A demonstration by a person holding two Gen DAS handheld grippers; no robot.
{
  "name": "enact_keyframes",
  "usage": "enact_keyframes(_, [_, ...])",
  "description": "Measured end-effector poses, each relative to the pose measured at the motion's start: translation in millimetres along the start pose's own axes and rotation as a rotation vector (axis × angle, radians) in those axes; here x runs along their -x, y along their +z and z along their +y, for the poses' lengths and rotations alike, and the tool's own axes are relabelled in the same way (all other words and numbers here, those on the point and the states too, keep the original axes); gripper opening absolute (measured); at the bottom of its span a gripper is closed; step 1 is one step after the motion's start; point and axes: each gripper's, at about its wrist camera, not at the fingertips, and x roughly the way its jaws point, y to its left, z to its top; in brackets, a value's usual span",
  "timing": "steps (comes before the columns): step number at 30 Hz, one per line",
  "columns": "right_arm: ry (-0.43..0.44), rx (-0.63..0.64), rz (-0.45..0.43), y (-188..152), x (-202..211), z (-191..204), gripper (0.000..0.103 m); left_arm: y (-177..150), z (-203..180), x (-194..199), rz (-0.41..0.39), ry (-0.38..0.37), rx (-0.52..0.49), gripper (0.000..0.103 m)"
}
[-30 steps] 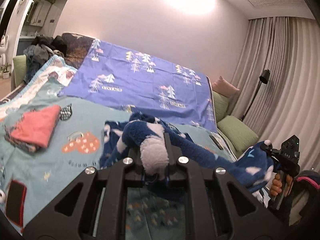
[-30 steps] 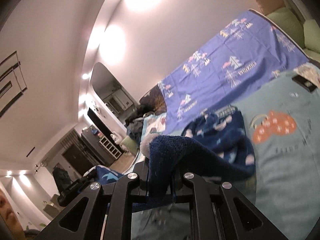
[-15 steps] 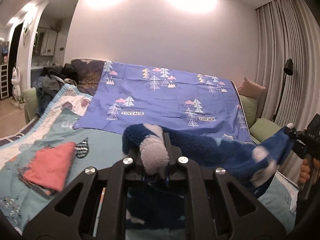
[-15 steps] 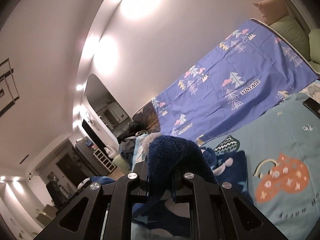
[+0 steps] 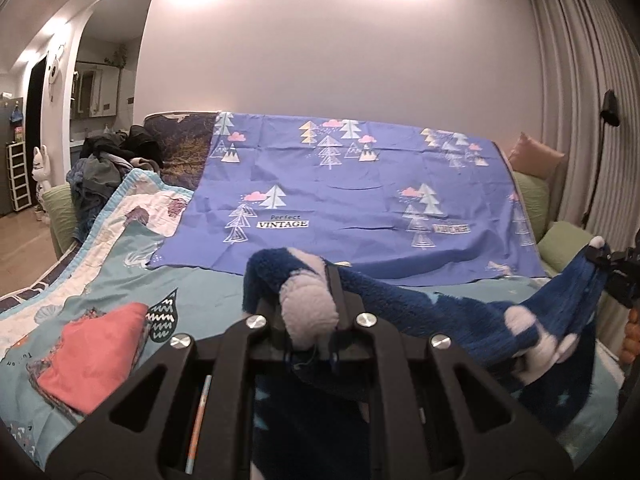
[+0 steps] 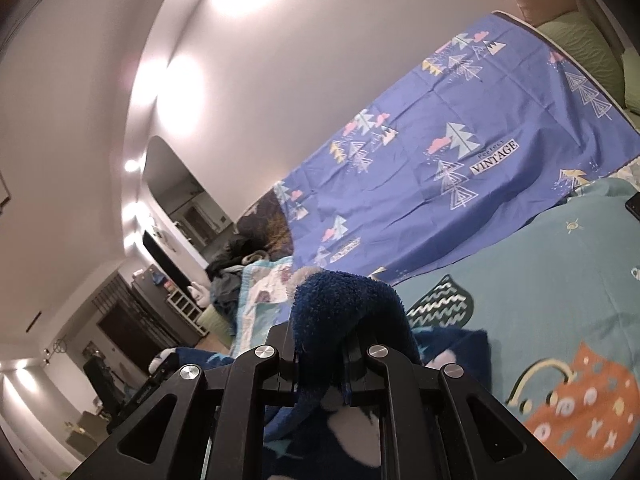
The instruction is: Fold small clothes
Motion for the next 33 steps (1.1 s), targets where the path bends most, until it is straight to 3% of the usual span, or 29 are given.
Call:
enact_keyframes(4, [-0.047, -0.029, 0.025, 9, -37, -26, 0.013, -4, 0, -43, 0.031, 0.04, -0.009, 0.015])
enact_keyframes(7, [-0.086, -0.056, 0.071, 7, -69, -49, 0.013, -14, 1, -87, 0.096, 0.077, -0.01, 0.015])
enact_keyframes(12, [-0.252, -0.123, 0.225, -15, -133, -110, 0.013, -55, 9, -163, 0.306, 0.121, -0.019, 0.015])
enact_keyframes(13, [-0.279, -0.141, 0.254, -21, -141, -122, 0.013, -67, 13, -178, 0.382, 0.113, 0.0, 0.015])
enact_keyframes(15, [-0.263, -0.212, 0.292, -37, -150, -147, 0.013, -75, 20, -187, 0.438, 0.084, 0.046, 0.015])
enact_keyframes(18, [-0.204, -0.266, 0.27, -38, -144, -157, 0.013, -74, 28, -183, 0.434, 0.047, 0.097, 0.016])
enact_keyframes(21, [-0.236, -0.218, 0.292, -36, -144, -147, 0.017, -70, 26, -181, 0.438, 0.044, 0.089, 0.019])
enact_keyframes(22, [-0.247, -0.202, 0.295, -34, -143, -143, 0.021, -68, 24, -180, 0.434, 0.039, 0.08, 0.021])
enact_keyframes(24, [-0.257, -0.175, 0.299, -28, -134, -131, 0.036, -58, 19, -170, 0.409, 0.014, 0.065, 0.036])
enact_keyframes(25, [-0.252, -0.171, 0.293, -25, -130, -126, 0.052, -52, 20, -168, 0.394, 0.003, 0.062, 0.04])
enact_keyframes(26, [-0.239, -0.163, 0.263, -20, -117, -115, 0.061, -43, 18, -154, 0.358, -0.002, 0.056, 0.05])
enact_keyframes(28, [-0.214, -0.131, 0.24, -13, -102, -97, 0.061, -30, 18, -138, 0.309, -0.009, 0.051, 0.058])
enact_keyframes(33, [-0.22, 0.11, 0.3, -23, -75, -26, 0.061, -11, 13, -85, 0.294, -0.12, 0.054, 0.058])
